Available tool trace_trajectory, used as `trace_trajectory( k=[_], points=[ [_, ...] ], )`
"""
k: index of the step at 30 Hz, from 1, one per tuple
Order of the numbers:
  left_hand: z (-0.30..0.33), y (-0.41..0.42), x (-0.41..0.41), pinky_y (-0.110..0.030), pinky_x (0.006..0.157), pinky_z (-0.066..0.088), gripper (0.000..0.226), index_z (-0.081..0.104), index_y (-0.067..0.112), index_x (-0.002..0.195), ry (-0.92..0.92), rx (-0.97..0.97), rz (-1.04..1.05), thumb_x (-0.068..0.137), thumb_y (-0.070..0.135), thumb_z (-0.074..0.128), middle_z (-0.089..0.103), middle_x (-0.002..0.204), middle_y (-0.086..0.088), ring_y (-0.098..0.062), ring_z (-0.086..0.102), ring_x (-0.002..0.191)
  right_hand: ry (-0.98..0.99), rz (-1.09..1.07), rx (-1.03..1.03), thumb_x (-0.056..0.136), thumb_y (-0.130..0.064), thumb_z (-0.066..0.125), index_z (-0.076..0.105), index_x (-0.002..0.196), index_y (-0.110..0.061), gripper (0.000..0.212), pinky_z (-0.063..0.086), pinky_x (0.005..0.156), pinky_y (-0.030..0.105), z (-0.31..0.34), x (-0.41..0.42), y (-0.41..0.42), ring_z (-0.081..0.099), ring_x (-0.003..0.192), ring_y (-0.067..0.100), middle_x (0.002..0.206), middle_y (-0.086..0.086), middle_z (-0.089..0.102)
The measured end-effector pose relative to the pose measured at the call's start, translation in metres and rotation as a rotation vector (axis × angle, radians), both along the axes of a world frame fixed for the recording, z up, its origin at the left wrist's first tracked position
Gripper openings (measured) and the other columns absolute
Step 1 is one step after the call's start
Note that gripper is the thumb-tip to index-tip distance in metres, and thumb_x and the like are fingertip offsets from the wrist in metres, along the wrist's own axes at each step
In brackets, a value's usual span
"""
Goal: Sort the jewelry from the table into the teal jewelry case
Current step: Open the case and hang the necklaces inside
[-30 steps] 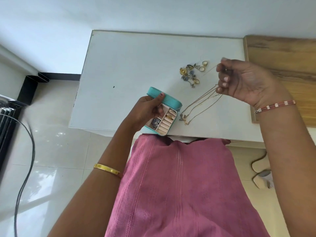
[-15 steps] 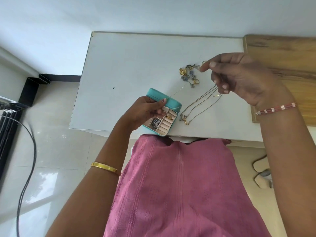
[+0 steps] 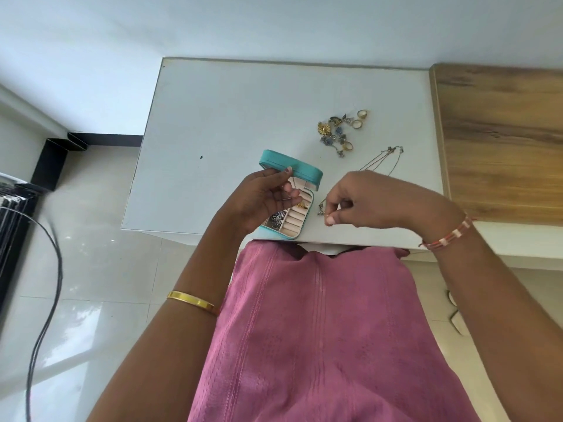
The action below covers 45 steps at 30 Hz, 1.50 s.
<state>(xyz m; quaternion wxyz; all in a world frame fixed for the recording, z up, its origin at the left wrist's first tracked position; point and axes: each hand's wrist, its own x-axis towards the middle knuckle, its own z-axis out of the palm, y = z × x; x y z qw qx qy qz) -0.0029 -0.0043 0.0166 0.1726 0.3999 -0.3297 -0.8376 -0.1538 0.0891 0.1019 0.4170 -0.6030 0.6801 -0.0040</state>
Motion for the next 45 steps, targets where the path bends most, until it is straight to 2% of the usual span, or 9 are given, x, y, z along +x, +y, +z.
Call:
trace_trajectory(
  k=[9,19,24,27,33,36,38,43,45],
  points=[
    [0.0,-0.002,0.002,-0.026,0.059,0.057,0.017,0.061,0.006,0.089,0.006,-0.039,-0.055,0.095,0.009,0.045,0.066,0.069,-0.004,-0.014,0.064,0.059,-0.047,0.04,-0.098,0.088,-0.003,0.053,0.07,0.095,-0.007,0.019,0.034,0.05,-0.001,-0.002,0.023,-0.025,0.046,0.047,-0.013,0.054,-0.018,0.042],
    [0.007,-0.002,0.004,-0.021,0.054,0.053,0.018,0.056,0.009,0.097,0.004,-0.027,-0.097,0.095,0.011,0.039,0.068,0.071,0.0,-0.012,0.065,0.058,-0.119,-0.083,-0.209,0.082,0.0,0.057,0.063,0.087,-0.012,0.014,0.037,0.045,0.005,-0.022,0.022,-0.044,0.051,0.046,-0.004,0.064,-0.004,0.059],
    [0.006,-0.005,0.005,-0.018,0.044,0.043,0.017,0.054,0.011,0.092,0.015,-0.005,-0.088,0.097,0.018,0.039,0.061,0.07,0.0,-0.008,0.053,0.046,-0.209,-0.196,-0.218,0.082,0.001,0.059,0.061,0.084,-0.01,0.011,0.047,0.047,0.016,-0.03,0.015,-0.049,0.059,0.054,0.015,0.06,0.0,0.06],
    [0.006,-0.005,0.004,-0.015,0.041,0.037,0.016,0.053,0.013,0.092,-0.001,-0.008,-0.095,0.096,0.017,0.038,0.06,0.064,0.004,-0.006,0.048,0.042,-0.262,-0.227,-0.25,0.081,0.002,0.062,0.061,0.082,-0.009,0.011,0.048,0.047,0.015,-0.032,0.013,-0.05,0.058,0.055,0.016,0.062,0.002,0.059],
    [0.008,-0.005,0.004,-0.014,0.039,0.03,0.017,0.057,0.017,0.094,-0.039,-0.012,-0.122,0.096,0.019,0.041,0.068,0.071,0.006,-0.004,0.043,0.042,-0.221,-0.337,-0.393,0.076,0.004,0.063,0.063,0.08,-0.014,0.018,0.054,0.065,0.028,-0.04,0.01,-0.05,0.057,0.059,0.008,0.069,0.005,0.063],
    [0.007,-0.006,0.007,-0.013,0.039,0.028,0.019,0.058,0.017,0.097,-0.02,0.046,-0.12,0.096,0.021,0.04,0.067,0.076,0.004,-0.004,0.041,0.042,-0.228,-0.428,-0.496,0.075,0.002,0.066,0.065,0.079,-0.012,0.014,0.055,0.069,0.03,-0.047,0.014,-0.046,0.06,0.064,0.015,0.077,0.012,0.066],
    [0.006,-0.008,0.008,-0.013,0.036,0.028,0.02,0.059,0.015,0.098,-0.002,0.086,-0.121,0.096,0.022,0.04,0.064,0.074,0.003,-0.004,0.04,0.041,-0.242,-0.476,-0.544,0.075,0.001,0.067,0.065,0.078,-0.008,0.01,0.054,0.069,0.029,-0.051,0.017,-0.043,0.061,0.063,0.019,0.073,0.012,0.065],
    [0.007,-0.01,0.008,-0.012,0.033,0.028,0.023,0.061,0.014,0.097,0.039,0.137,-0.131,0.094,0.019,0.039,0.065,0.073,0.003,-0.004,0.041,0.041,-0.233,-0.595,-0.679,0.075,0.003,0.067,0.064,0.077,-0.003,0.007,0.048,0.059,0.013,-0.062,0.026,-0.037,0.056,0.054,-0.002,0.06,-0.011,0.056],
    [0.008,-0.011,0.007,-0.012,0.032,0.027,0.025,0.064,0.014,0.097,0.053,0.151,-0.122,0.093,0.018,0.039,0.067,0.075,0.002,-0.004,0.042,0.041,-0.223,-0.628,-0.733,0.078,0.001,0.065,0.064,0.079,-0.003,0.004,0.049,0.064,0.012,-0.066,0.029,-0.034,0.06,0.06,-0.004,0.063,-0.008,0.062]
  ],
)
